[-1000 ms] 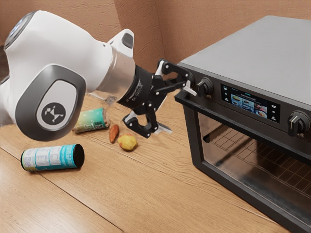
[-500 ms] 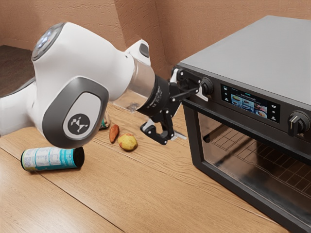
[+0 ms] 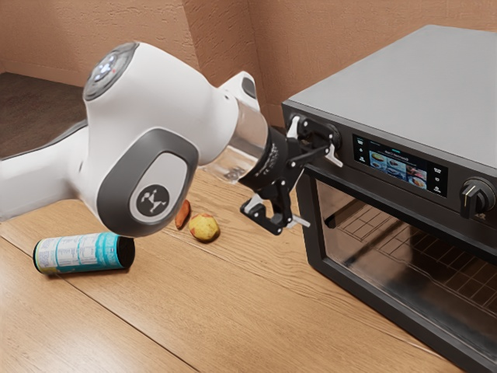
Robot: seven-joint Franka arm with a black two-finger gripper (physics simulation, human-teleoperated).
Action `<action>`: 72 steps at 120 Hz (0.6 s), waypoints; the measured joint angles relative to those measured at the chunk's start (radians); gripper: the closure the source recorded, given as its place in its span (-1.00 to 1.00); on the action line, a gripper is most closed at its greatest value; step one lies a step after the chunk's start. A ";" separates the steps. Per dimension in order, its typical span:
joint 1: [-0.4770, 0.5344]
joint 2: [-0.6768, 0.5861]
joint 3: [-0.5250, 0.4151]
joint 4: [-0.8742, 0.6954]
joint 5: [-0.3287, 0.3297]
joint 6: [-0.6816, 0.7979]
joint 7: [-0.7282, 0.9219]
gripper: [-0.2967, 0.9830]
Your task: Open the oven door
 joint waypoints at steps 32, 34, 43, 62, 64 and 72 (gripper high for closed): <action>-0.001 0.029 -0.001 -0.014 -0.001 0.003 -0.015 -0.53; -0.001 0.032 -0.001 -0.014 -0.002 0.003 -0.016 -0.53; 0.000 0.038 -0.001 -0.015 -0.004 0.004 -0.019 -0.53; 0.013 0.001 -0.001 -0.098 0.002 0.022 -0.024 -0.53; 0.016 -0.010 -0.001 -0.115 0.006 0.025 -0.025 -0.53; 0.061 -0.072 -0.038 -0.192 0.017 0.040 -0.027 -0.53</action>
